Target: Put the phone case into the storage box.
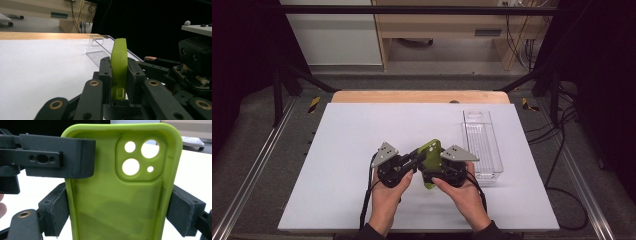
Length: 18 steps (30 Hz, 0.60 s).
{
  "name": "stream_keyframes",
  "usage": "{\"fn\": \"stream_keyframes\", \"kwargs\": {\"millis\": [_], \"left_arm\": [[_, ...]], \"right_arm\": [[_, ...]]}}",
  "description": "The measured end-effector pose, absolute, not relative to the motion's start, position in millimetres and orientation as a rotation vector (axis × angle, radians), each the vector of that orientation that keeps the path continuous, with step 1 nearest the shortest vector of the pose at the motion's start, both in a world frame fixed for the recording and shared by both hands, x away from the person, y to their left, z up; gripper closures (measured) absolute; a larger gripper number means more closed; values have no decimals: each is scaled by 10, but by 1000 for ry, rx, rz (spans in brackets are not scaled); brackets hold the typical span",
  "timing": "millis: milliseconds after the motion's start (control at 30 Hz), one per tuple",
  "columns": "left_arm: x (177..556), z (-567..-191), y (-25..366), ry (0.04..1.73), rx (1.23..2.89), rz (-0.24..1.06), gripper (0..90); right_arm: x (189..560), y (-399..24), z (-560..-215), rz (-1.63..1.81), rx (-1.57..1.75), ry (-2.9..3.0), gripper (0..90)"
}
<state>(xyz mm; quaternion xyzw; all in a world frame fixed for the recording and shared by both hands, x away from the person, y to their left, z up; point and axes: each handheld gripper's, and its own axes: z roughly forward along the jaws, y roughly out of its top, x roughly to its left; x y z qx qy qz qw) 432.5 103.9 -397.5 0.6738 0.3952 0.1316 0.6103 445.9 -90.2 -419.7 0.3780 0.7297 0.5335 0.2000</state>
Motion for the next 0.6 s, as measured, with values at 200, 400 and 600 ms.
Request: {"fn": "stream_keyframes", "kwargs": {"millis": [200,400,600], "left_arm": [[4321,-3967,1037,910,1557,312,736],[4319,-3952,1037,914,1553,320,709],[4320,-3952,1036,926,1550,326,657]], "right_arm": [[4464,-924,-4190,1498,1068,2028,162],[4474,-947,-4195,1504,1083,2018,162],[4476,-962,-4195,1513,1092,2009,162]]}}
